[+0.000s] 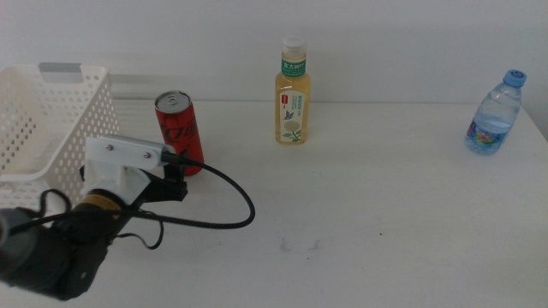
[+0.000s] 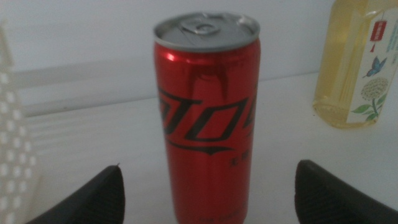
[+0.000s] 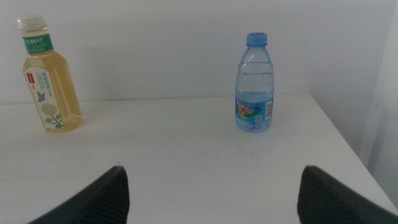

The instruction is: Use arms to grab the bottles and put them into the dustbin to the left of the table.

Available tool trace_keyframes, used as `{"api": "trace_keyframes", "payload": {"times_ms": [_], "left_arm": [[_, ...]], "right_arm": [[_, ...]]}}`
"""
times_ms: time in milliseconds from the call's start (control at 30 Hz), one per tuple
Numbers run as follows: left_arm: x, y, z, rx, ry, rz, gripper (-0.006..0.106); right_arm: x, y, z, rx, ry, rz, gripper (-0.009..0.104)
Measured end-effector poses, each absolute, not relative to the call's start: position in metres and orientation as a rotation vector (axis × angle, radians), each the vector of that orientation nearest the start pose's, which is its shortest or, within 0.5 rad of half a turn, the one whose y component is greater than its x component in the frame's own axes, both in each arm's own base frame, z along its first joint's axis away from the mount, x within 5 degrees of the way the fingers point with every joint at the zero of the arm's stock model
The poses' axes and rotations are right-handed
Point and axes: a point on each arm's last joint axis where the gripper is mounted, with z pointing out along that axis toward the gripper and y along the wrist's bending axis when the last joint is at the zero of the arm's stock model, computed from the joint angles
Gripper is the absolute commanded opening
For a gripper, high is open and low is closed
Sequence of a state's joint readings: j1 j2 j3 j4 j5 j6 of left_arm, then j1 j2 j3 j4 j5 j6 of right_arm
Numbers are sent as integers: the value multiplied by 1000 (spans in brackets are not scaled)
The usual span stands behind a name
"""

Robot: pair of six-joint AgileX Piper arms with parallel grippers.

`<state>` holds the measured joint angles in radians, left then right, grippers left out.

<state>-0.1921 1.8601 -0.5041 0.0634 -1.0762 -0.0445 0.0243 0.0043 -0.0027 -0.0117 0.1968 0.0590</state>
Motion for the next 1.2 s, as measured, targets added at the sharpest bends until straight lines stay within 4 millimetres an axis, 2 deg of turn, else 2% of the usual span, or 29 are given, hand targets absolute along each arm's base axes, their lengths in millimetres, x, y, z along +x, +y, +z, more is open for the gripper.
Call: {"api": "trace_keyframes", "payload": {"times_ms": [467,767,833,867,1000,1100,1200], "left_arm": [[356,-78,96,212,1734,-220,94],[383,-83,88,189,1718,-238,92],[386,-84,89,187,1714,-237,85],[387,-84,89,184,1718,-237,78],[384,-84,90,188,1725,-237,34],[369,-80,97,191,1770,-232,-1],[349,-76,113,201,1826,-223,-2]], "right_arm": [[56,1,196,21,1682,52,93],[56,1,196,21,1682,52,93],[56,1,196,21,1682,52,93],[56,1,196,21,1682,52,93],[56,1,196,21,1682,52,93],[56,1,196,21,1682,52,93],[56,1,196,21,1682,52,93]]}}
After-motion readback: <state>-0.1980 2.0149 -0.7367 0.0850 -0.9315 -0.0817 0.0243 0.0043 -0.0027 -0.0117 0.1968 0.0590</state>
